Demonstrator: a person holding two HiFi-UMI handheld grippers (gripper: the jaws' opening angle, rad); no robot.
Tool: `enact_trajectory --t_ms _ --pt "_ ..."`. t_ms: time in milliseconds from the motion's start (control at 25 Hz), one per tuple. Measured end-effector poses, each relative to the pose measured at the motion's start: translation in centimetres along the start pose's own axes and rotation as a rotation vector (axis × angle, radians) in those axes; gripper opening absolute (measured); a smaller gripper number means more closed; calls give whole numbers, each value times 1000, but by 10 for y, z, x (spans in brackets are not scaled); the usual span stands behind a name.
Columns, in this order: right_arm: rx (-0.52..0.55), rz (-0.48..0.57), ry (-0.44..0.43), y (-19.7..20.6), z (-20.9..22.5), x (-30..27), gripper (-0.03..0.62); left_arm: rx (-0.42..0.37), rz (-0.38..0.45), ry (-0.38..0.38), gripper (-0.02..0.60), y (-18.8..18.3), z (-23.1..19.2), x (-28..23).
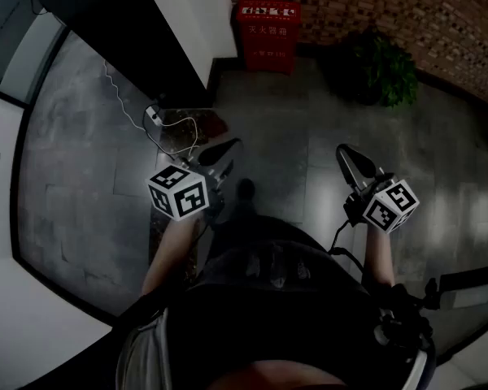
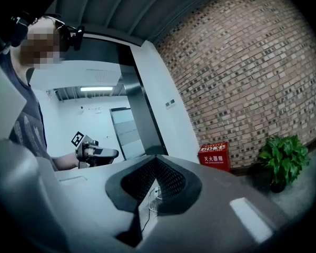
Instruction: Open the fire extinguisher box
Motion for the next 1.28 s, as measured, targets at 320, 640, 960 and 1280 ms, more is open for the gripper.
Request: enact_trajectory --t_ms 320,640,960,1280 --pt "-7 -5 61 -24 12 -59 2 16 37 52 2 -28 -69 -20" --pt "-15 -30 53 -42 12 -154 1 48 94 30 2 -56 -164 -22" --pt "144 -66 67 -67 -7 -227 2 147 64 75 2 -46 -231 -35" --pt "167 -80 131 -71 -1 -253 2 112 91 155 2 -73 -257 -61"
Point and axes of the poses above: the fingertips, and each gripper's own axes: x backward along the fingers, z to its right, y out of its underside, the point moved 2 cm from there along x, backward along the fingers, and after that the axes turned 14 degrees about -x, right-handed, at the moved point
